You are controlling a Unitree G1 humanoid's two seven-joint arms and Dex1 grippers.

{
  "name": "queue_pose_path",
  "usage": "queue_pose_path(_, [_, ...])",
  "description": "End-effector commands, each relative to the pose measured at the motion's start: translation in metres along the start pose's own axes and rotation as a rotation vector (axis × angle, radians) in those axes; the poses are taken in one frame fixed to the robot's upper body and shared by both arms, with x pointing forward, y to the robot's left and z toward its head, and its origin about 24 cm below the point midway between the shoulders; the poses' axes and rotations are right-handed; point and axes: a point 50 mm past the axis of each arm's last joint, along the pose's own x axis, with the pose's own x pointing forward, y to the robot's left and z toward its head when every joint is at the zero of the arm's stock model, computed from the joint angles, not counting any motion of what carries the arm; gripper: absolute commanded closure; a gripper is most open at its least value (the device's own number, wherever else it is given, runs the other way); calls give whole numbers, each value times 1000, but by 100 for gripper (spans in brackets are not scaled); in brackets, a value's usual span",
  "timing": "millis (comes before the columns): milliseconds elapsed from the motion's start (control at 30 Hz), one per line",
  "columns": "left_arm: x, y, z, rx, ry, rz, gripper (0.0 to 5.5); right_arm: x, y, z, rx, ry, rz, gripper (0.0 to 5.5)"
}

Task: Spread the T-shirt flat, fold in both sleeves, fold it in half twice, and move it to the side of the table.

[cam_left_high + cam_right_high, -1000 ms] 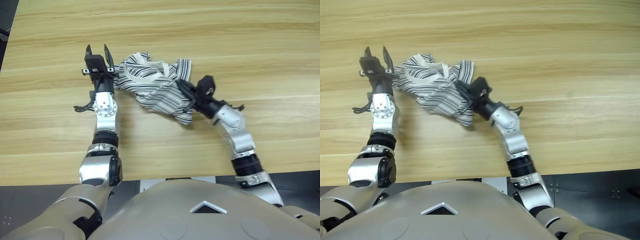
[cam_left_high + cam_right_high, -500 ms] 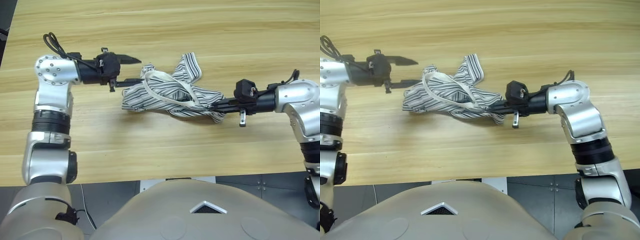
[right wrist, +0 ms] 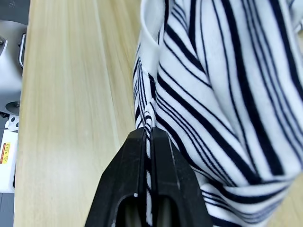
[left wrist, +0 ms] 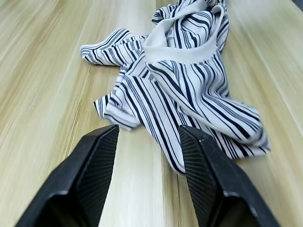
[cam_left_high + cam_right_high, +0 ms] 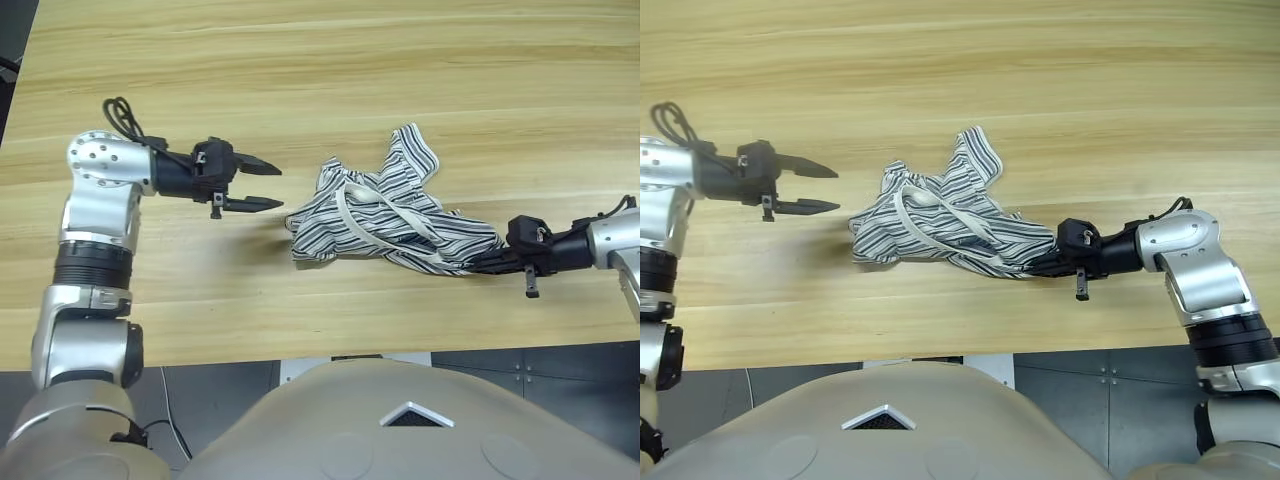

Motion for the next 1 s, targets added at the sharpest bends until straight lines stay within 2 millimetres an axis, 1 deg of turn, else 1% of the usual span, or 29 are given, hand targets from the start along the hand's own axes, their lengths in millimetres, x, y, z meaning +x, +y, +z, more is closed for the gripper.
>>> queue_pose_path(33, [19, 16, 0, -25, -12, 21, 315, -1, -2, 1, -21, 8, -10, 539])
queue_pose_path(133, [40, 9, -6, -97, -59, -40, 315, 2, -3, 0, -28, 11, -14, 539])
queue_pose_path(233, [51, 0, -10, -135, -72, -104, 315, 3, -5, 0, -38, 13, -21, 539])
queue_pose_path(467, [58, -8, -13, -180, -70, -151, 315, 6, -8, 0, -55, 17, -41, 539])
queue_pose_path(633, [63, -17, -12, -207, -90, -200, 315, 9, -8, 0, -60, 18, -45, 539])
queue_pose_path(700, [63, -19, -8, -224, -120, -215, 315, 9, -9, -1, -60, 20, -47, 539])
queue_pose_path(800, [57, -15, 0, -248, -167, -207, 315, 9, -8, -1, -62, 22, -47, 539])
queue_pose_path(1000, [41, -4, 9, -234, -191, -142, 315, 9, -9, -1, -68, 24, -51, 539])
